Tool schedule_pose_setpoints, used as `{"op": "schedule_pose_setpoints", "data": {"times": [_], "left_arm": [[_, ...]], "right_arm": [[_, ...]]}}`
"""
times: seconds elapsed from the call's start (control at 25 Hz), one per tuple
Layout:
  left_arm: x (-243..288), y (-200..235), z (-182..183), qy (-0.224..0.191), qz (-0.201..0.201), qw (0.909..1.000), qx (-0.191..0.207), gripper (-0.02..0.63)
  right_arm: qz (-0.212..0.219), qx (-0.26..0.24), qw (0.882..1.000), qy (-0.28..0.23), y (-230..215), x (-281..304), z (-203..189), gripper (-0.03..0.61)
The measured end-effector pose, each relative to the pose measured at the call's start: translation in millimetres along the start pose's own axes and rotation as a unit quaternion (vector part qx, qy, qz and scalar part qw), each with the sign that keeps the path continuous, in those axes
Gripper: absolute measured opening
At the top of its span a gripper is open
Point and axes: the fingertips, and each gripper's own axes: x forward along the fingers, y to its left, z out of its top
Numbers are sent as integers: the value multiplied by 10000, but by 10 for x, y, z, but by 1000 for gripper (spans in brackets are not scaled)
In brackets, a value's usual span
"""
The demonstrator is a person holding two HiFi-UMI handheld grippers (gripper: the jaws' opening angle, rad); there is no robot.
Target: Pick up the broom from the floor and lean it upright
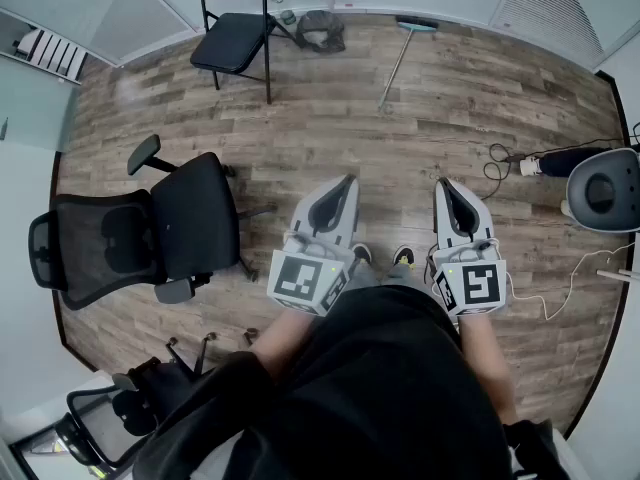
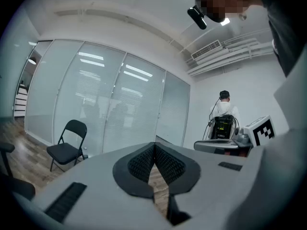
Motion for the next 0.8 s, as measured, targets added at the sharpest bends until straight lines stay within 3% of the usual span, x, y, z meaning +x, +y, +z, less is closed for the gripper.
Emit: {"op": "schedule_pose_setpoints", "data": {"times": [0.24,0.44,0.8], "left_arm": [[-97,139,32,-59,-8,10000,2,20],[-231,345,53,-146,-34,9996,-247,20],[-202,514,92,-189,-39,9997,-172,20]], "right_arm": [[12,-33,10000,-20,149,84,22,14],[10,51,9999,-102,333,153,42,14],[123,197,9994,-248,366,175,119,14]]}}
